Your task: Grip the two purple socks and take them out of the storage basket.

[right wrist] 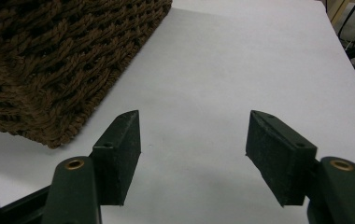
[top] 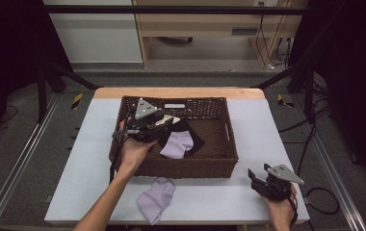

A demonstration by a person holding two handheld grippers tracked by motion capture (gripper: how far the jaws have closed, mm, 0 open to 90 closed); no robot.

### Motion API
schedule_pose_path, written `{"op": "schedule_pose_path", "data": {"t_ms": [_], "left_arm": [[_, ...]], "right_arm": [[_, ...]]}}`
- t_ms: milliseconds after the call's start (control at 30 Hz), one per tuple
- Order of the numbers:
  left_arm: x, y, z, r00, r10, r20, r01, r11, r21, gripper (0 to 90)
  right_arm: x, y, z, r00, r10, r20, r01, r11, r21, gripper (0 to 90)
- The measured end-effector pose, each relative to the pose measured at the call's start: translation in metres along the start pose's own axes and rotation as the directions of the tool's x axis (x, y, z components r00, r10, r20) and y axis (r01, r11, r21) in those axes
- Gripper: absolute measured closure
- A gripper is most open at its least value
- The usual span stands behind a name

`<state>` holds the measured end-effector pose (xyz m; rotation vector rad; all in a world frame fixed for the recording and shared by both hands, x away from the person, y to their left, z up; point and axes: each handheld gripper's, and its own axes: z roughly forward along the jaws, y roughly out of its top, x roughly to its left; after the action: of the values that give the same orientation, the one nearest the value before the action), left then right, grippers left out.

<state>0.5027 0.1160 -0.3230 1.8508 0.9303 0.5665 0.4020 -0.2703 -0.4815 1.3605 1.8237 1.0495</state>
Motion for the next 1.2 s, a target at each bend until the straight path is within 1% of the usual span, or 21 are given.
{"op": "schedule_pose_path", "data": {"t_ms": [33,133,167,267,367,433,567,700,733,767,800,833,867,933,967,1000,1067,1100,1133,1167,1200], "left_arm": [[0.000,0.001,0.005,1.0000,-0.008,-0.004,0.008,1.0000,-0.002,60.3],[0.002,0.003,0.019,0.9998,-0.015,-0.012,0.015,0.9997,0.020,60.9],[0.002,0.003,0.024,0.9997,-0.021,-0.013,0.021,0.9996,0.019,60.9],[0.001,0.000,0.041,0.9997,-0.011,-0.024,0.012,0.9986,0.052,61.4],[0.001,-0.005,0.056,0.9994,-0.022,-0.025,0.024,0.9959,0.087,62.0],[0.001,-0.009,0.066,0.9994,-0.019,-0.030,0.022,0.9931,0.115,62.4],[0.001,-0.012,0.077,0.9992,-0.017,-0.036,0.022,0.9900,0.139,63.3],[0.001,-0.014,0.087,0.9992,0.006,-0.039,0.000,0.9882,0.153,64.4],[0.001,-0.015,0.090,0.9994,-0.006,-0.033,0.011,0.9874,0.158,64.6],[0.002,-0.015,0.093,0.9995,-0.011,-0.030,0.016,0.9846,0.174,64.5],[0.002,-0.015,0.095,0.9992,-0.012,-0.039,0.019,0.9843,0.175,64.5],[0.002,-0.015,0.097,0.9990,0.000,-0.045,0.008,0.9822,0.188,64.5],[0.002,-0.016,0.100,0.9989,-0.001,-0.046,0.010,0.9805,0.196,64.2],[0.003,-0.018,0.106,0.9984,0.012,-0.056,0.001,0.9745,0.224,63.4],[0.004,-0.020,0.108,0.9985,0.014,-0.053,-0.001,0.9709,0.239,63.1],[0.005,-0.021,0.111,0.9988,0.004,-0.049,0.008,0.9678,0.252,62.0],[0.007,-0.022,0.114,0.9994,-0.012,-0.032,0.020,0.9655,0.260,61.2],[0.008,-0.022,0.116,0.9996,-0.009,-0.026,0.016,0.9634,0.268,59.9],[0.008,-0.023,0.118,0.9997,0.004,-0.025,0.004,0.9586,0.285,59.1],[0.008,-0.024,0.120,0.9997,0.010,-0.022,-0.003,0.9566,0.291,58.3],[0.008,-0.025,0.122,0.9998,0.006,-0.018,0.000,0.9552,0.296,57.6]], "right_arm": [[0.000,0.000,0.000,1.0000,-0.004,0.000,0.004,1.000,-0.001,35.6],[0.000,0.000,0.001,1.0000,-0.006,-0.003,0.006,1.000,0.000,35.7],[0.000,0.000,0.001,1.0000,0.000,-0.005,0.000,1.000,0.002,35.6],[0.000,0.000,0.001,1.0000,-0.003,-0.004,0.003,1.000,0.002,35.7],[0.000,0.000,0.001,1.0000,0.000,-0.007,0.000,1.000,0.002,35.6],[0.000,0.000,0.001,1.0000,0.001,-0.007,-0.001,1.000,0.001,35.7],[0.000,0.000,0.001,1.0000,0.003,-0.008,-0.003,1.000,0.002,35.6],[0.000,0.000,0.002,0.9999,0.005,-0.009,-0.005,1.000,0.005,35.7],[0.000,0.000,0.002,0.9999,0.006,-0.010,-0.006,1.000,0.006,35.6],[0.000,0.000,0.002,0.9999,0.006,-0.010,-0.006,1.000,0.006,35.7],[-0.001,-0.001,0.002,0.9999,-0.010,-0.005,0.010,1.000,0.002,35.7],[0.000,-0.001,0.002,1.0000,-0.002,-0.009,0.002,1.000,0.004,35.7],[0.000,-0.001,0.002,1.0000,-0.002,-0.010,0.002,1.000,0.004,35.7],[0.000,-0.001,0.002,0.9999,0.003,-0.012,-0.003,1.000,0.006,35.7],[0.000,-0.001,0.002,0.9999,0.006,-0.013,-0.006,1.000,0.007,35.6],[0.000,-0.001,0.003,0.9999,0.007,-0.014,-0.007,1.000,0.008,35.7],[0.000,-0.001,0.003,0.9998,0.010,-0.015,-0.010,1.000,0.009,35.7],[0.000,-0.001,0.003,0.9998,0.010,-0.015,-0.010,1.000,0.009,35.7],[0.000,-0.001,0.003,0.9998,0.010,-0.015,-0.010,1.000,0.009,35.7],[0.000,-0.001,0.003,0.9999,0.009,-0.014,-0.009,1.000,0.008,35.7],[0.000,-0.001,0.003,0.9998,0.009,-0.015,-0.009,1.000,0.008,35.7]]}}
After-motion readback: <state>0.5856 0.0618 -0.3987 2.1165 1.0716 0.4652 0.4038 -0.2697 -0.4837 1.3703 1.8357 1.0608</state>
